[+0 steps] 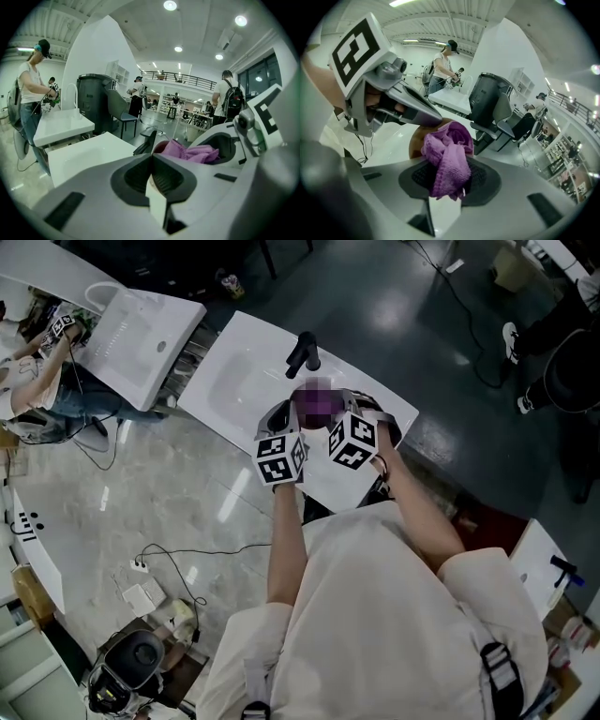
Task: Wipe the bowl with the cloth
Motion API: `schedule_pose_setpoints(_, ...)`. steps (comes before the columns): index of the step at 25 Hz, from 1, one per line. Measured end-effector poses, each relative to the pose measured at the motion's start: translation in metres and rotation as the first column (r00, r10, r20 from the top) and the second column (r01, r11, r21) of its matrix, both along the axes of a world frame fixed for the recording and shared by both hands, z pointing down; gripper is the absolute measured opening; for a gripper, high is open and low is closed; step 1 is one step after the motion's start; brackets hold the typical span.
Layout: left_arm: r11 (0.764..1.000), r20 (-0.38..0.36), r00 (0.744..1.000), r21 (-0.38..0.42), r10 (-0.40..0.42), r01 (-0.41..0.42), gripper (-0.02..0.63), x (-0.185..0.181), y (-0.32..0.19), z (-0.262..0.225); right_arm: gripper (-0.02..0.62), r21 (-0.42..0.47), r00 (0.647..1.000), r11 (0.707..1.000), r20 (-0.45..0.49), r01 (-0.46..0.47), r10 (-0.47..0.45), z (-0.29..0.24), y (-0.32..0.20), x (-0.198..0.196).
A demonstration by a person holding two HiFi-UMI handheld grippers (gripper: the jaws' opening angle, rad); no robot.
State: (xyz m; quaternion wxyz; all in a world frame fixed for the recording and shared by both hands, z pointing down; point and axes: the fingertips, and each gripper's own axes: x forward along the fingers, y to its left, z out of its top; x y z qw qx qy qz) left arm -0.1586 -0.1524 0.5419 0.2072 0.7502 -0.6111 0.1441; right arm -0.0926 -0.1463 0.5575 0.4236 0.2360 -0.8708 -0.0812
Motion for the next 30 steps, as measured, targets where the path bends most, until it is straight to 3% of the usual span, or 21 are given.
schedule_pose_setpoints(10, 0.999, 0.0, 1.0, 0.023, 0.028, -0.028, 0.014, 0.002, -0.011, -0.013, 0.115, 0.021, 0.997, 0.997, -0.038, 0.069, -0.068, 0.006, 0.033, -0.016)
schedule_pose_setpoints(16, 0.996, -0.049, 0.996, 0.046, 0.075, -0.073, 0.014, 0.012, -0.011, -0.019, 0.114, 0.07, 0.996, 0.994, 0.004, 0.087, -0.088, -0.009, 0.021, -0.023)
schedule_pose_setpoints(23, 0.992, -0.042, 0.993, 0.062, 0.113, -0.111, 0.014, 0.025, -0.003, -0.022, 0.115, 0.13, 0.999, 0.99, 0.002, 0.053, -0.053, -0.017, -0.008, -0.017)
schedule_pose_setpoints(30, 0.992, 0.012, 0.993, 0.051, 0.117, -0.117, 0.014, 0.033, 0.005, -0.023, 0.115, 0.196, 0.994, 0.981, -0.106, -0.002, 0.023, -0.011, -0.034, 0.001)
